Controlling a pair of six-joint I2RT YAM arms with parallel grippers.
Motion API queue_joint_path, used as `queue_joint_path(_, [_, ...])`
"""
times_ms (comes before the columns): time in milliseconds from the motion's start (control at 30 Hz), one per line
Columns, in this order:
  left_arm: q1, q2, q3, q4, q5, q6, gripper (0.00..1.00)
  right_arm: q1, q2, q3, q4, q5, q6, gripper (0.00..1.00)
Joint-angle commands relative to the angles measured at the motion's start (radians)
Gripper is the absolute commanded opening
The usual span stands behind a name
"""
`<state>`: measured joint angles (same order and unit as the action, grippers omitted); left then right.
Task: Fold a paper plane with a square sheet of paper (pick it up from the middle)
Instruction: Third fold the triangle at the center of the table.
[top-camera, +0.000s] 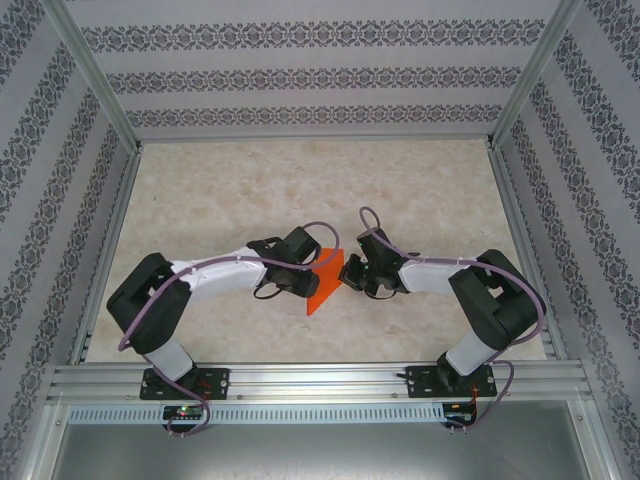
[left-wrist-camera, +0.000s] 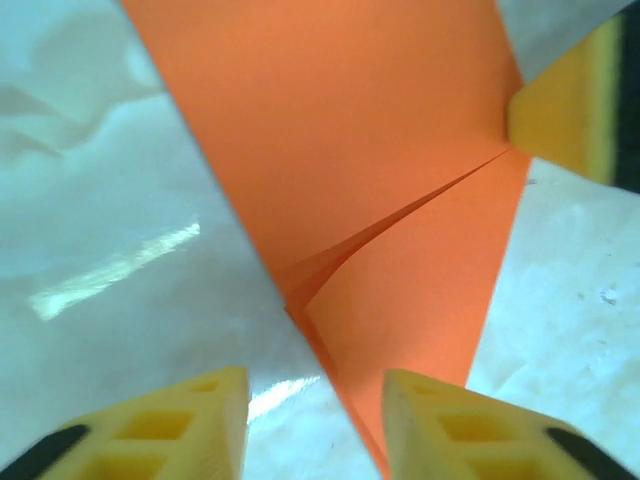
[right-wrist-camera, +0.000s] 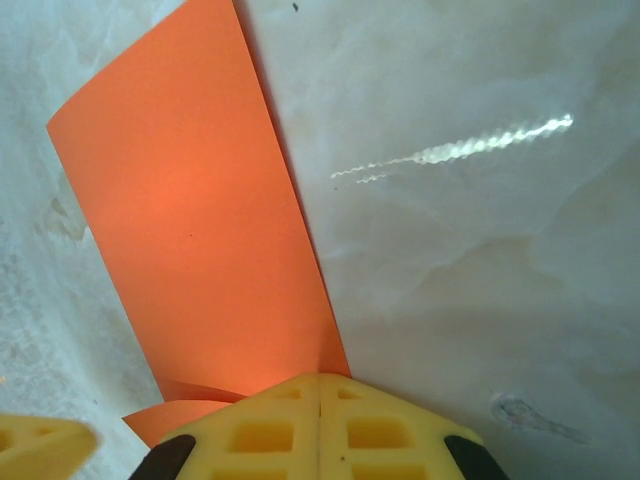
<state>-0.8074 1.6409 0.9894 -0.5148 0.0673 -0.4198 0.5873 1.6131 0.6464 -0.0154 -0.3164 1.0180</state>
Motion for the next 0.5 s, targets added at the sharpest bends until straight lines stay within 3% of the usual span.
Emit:
queue_joint_path(0, [0.021, -0.081, 0.04, -0.084, -0.065, -0.037, 0.44, 0.005, 0.03, 0.017, -0.035, 0.004, -0.031, 0.05])
queue_joint_path(67, [0.022, -0.111, 0.041, -0.082, -0.049, -0.048, 0.4, 0.006, 0.023, 0.027, -0.029, -0.006, -0.034, 0.06])
queue_joint_path(133, [0.022, -0.129, 0.045, -0.069, -0.001, -0.048, 0.29, 0.006, 0.011, 0.038, -0.031, -0.016, -0.038, 0.07])
queue_joint_path(300, [0.022, -0.085, 0.049, -0.01, 0.177, -0.027, 0.1, 0.005, -0.029, 0.073, -0.067, -0.014, -0.053, 0.09])
queue_joint_path(467, [0.022, 0.011, 0.036, 0.031, 0.167, -0.044, 0.02, 0.001, -0.06, 0.094, -0.092, -0.017, -0.065, 0.11])
